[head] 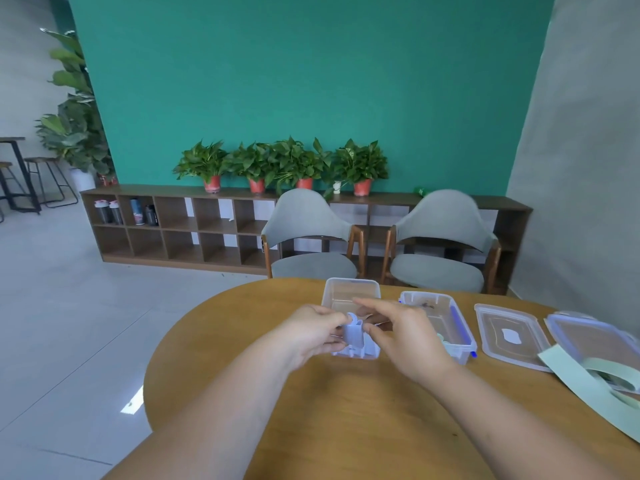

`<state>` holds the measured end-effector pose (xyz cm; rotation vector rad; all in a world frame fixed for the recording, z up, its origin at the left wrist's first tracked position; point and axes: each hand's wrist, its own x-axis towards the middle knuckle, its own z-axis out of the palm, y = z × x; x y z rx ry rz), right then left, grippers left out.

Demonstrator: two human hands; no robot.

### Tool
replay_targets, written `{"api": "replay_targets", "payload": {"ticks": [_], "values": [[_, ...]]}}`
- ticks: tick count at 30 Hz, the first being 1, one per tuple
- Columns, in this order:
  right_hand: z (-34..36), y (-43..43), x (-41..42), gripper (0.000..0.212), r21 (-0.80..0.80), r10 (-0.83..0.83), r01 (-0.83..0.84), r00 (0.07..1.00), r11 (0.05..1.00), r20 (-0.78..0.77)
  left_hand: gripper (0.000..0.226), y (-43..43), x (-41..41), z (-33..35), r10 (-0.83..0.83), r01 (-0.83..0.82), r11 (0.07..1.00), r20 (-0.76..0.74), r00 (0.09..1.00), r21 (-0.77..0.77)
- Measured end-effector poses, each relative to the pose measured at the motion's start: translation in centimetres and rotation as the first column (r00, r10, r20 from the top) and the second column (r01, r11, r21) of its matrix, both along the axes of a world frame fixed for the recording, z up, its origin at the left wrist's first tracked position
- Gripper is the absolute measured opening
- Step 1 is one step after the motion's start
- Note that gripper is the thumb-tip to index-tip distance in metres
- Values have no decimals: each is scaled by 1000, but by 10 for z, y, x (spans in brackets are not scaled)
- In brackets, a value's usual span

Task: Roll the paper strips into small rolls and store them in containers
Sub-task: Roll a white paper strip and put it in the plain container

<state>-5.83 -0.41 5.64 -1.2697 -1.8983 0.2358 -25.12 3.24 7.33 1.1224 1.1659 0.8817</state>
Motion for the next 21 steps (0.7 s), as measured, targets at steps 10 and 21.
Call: {"api": "replay_targets", "payload": {"ticks": [10, 21], "values": [[6, 44, -8, 36, 12, -70, 71, 995, 997, -74, 36, 44, 1, 9, 72, -65, 995, 99, 993, -70], [10, 93, -6, 43, 38, -30, 27, 996, 999, 81, 16, 87, 2, 12, 43, -41, 999, -67, 997, 29]]}}
